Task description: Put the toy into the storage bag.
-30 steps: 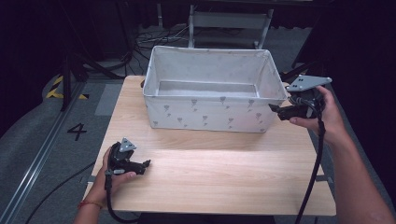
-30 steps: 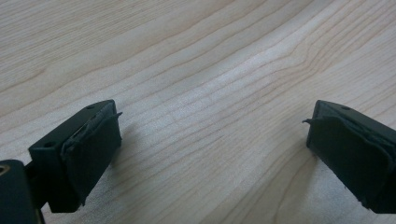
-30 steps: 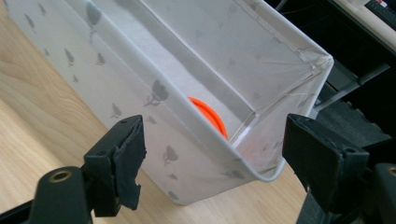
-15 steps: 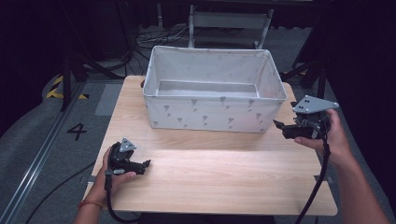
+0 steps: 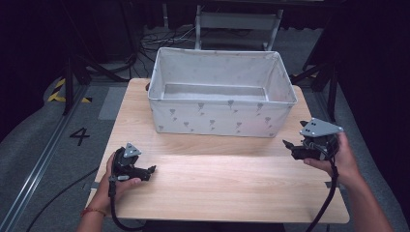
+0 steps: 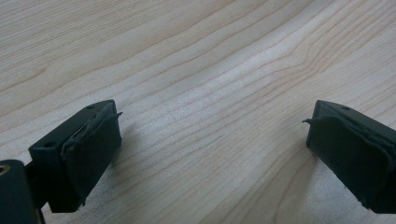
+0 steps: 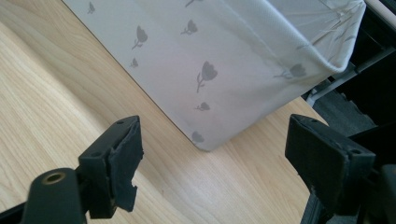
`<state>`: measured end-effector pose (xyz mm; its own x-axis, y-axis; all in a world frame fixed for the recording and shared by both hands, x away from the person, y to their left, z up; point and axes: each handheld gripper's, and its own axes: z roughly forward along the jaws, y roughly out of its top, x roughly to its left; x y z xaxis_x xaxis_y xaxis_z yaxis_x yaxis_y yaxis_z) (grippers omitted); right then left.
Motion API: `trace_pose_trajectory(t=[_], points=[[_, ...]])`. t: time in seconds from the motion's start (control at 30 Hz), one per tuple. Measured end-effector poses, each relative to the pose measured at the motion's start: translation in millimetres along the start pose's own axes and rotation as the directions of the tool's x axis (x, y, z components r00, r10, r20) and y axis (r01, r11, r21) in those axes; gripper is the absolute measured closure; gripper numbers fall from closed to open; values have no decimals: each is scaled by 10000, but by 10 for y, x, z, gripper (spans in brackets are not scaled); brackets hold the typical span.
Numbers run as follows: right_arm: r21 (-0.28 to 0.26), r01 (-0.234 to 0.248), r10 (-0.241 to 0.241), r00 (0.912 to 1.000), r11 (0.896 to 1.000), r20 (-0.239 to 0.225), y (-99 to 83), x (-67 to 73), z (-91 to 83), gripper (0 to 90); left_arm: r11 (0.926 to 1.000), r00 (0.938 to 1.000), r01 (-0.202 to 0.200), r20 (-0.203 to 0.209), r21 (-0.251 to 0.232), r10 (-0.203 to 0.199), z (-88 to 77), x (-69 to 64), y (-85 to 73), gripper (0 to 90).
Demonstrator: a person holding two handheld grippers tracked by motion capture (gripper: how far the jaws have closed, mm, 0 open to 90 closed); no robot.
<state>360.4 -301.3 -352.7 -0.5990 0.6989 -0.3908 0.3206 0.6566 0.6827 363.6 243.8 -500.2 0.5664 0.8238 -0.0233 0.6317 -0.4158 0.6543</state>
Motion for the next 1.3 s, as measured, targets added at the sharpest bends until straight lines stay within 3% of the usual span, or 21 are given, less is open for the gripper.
trace_pose_trajectory(t=[0.23, 0.63, 0.83, 1.3], points=[[104, 105, -105, 9999, 9999, 10, -144, 117, 59, 182, 10000, 10000, 5, -10, -7, -5, 0, -1, 0, 35], [319, -265, 269, 9996, 9991, -114, -452, 241, 207, 164, 10000, 10000, 17, -10, -4, -17, 0, -2, -1, 35], [587, -357, 351, 9993, 9976, 116, -631, 302, 291, 164, 10000, 10000, 5, -9, -5, -5, 0, -1, 0, 35], [630, -1370, 1398, 9893, 9886, -421, -1100, 361, 386, 164, 10000, 10000, 8, -10, -4, -8, 0, -1, 0, 35]])
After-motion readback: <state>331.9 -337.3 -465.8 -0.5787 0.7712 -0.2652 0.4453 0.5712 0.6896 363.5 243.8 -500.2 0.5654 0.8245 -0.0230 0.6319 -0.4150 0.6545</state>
